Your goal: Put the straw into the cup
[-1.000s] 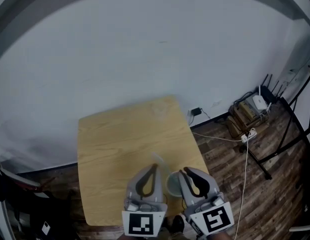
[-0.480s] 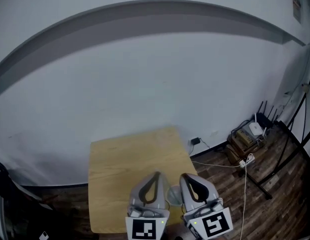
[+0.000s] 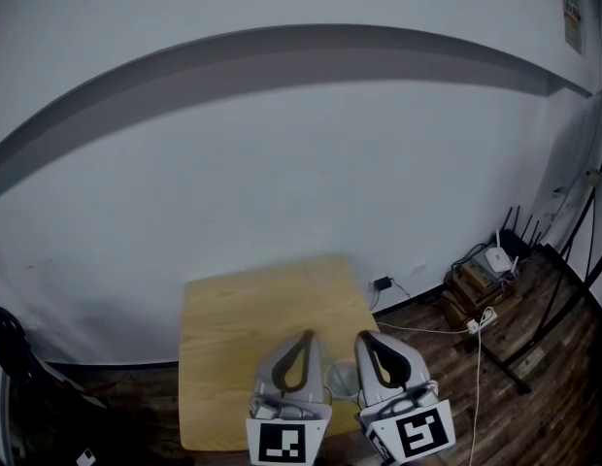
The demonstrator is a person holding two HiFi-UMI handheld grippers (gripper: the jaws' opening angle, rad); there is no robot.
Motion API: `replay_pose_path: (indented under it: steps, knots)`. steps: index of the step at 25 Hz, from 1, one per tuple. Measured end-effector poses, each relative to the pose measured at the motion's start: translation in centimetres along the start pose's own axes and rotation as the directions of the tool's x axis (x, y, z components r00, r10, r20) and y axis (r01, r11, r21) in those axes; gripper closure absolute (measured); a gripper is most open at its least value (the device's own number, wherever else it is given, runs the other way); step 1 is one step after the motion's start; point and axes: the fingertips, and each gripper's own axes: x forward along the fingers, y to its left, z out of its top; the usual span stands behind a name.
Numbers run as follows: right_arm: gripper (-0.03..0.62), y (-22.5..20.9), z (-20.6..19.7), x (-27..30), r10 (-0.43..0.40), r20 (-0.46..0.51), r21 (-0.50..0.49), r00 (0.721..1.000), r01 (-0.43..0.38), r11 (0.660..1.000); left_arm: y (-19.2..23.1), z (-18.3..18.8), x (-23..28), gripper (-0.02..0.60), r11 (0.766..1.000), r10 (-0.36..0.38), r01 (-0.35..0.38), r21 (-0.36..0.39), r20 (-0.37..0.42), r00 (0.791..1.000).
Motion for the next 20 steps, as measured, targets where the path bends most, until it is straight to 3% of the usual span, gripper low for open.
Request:
replay_pose_path:
  steps: [20]
  knots:
    - [0.588,-0.33,-0.07,-0.14,-0.006,0.027,-0.001,1.000,0.006,1.000,-0.11,0.16,-0.27,0.563,1.000,0.001,-0.001,-0.004,0.010,1.000]
